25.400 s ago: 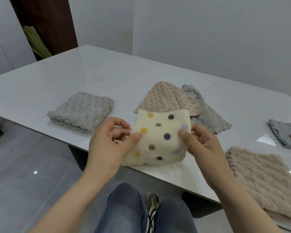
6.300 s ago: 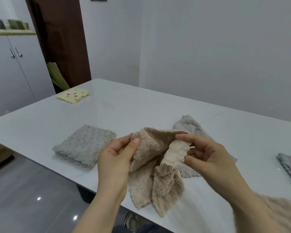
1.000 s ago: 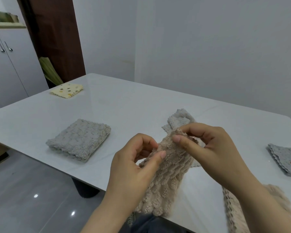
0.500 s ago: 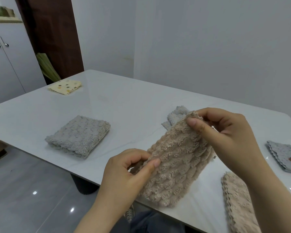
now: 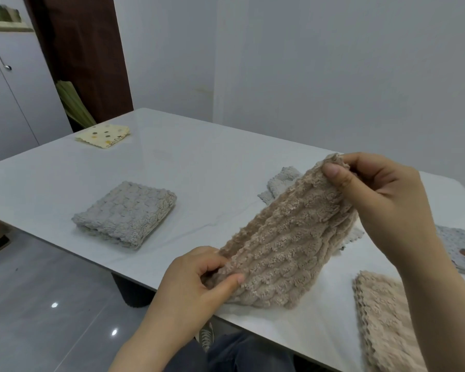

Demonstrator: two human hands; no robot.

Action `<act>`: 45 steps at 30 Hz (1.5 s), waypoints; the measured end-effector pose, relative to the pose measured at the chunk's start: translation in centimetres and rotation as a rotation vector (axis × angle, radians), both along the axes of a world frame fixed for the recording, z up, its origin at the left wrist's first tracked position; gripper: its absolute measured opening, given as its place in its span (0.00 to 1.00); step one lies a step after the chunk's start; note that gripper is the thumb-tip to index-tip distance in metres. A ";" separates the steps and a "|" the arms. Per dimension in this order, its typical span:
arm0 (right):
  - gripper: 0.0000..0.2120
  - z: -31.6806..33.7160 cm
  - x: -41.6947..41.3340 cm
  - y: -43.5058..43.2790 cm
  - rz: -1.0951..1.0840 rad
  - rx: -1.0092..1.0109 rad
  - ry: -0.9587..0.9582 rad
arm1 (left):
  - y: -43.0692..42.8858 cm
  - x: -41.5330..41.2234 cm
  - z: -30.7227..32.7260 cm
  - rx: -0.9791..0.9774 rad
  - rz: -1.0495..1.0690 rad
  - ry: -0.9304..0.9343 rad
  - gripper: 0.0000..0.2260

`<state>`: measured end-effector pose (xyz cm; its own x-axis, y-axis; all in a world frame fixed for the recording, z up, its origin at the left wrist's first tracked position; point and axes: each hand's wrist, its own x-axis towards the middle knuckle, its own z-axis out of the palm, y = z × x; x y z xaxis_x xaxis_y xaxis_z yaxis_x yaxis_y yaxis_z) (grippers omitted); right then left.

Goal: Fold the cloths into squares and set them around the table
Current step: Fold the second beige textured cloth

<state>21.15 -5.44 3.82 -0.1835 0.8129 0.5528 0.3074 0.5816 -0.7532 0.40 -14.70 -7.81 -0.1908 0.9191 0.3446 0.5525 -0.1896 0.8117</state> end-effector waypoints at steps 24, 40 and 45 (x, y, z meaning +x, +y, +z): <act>0.08 -7.8 2.8 1.7 -0.229 -0.151 -0.029 | 2.4 -5.5 1.4 -0.149 0.143 0.055 0.16; 0.08 -8.6 3.2 2.4 -0.276 -0.185 -0.017 | 3.1 -5.9 -0.2 -0.218 0.259 -0.461 0.11; 0.09 -8.6 3.2 2.3 -0.274 -0.177 -0.007 | 3.0 -6.2 -0.5 -0.269 0.265 -0.634 0.18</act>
